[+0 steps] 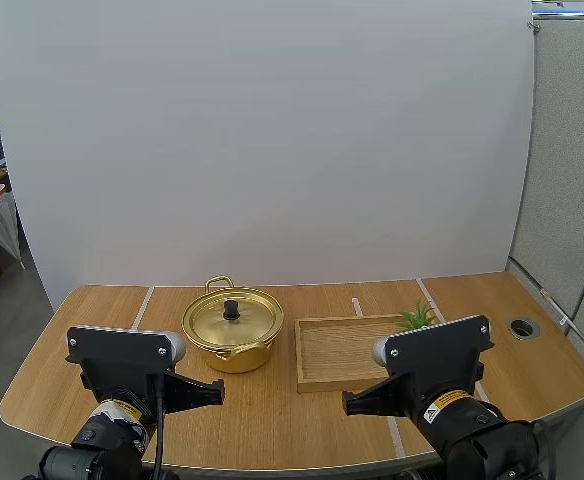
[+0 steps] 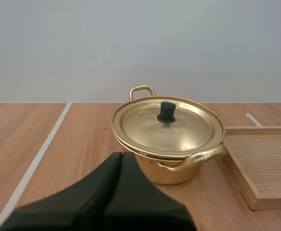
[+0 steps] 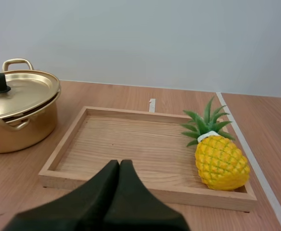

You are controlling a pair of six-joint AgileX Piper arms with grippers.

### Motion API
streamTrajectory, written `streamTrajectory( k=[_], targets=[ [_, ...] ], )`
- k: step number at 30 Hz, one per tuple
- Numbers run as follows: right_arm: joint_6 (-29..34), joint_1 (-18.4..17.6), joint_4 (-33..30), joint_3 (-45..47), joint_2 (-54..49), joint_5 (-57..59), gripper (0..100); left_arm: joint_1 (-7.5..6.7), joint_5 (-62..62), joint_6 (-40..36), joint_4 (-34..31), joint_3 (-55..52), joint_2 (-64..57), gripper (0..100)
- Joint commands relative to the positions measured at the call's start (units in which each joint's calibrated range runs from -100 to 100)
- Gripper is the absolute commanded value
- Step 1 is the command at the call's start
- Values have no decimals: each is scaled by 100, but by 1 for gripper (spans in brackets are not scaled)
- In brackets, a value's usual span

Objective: Open the pot, put the grape inside, and close it

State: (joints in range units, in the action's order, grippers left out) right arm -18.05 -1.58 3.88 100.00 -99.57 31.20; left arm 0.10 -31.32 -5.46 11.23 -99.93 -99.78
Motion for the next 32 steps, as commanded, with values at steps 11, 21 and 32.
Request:
streamTrajectory(
  k=[11, 21, 32],
  targets=[
    [-12, 253, -35, 0, -43, 1, 0, -3, 0, -79, -10, -7, -22, 0],
    [-12, 253, -35, 0, -43, 1, 0, -3, 0, -79, -10, -7, -22, 0],
    [-12, 253, -35, 0, -43, 1, 0, -3, 0, -79, -10, -7, -22, 0]
  ],
)
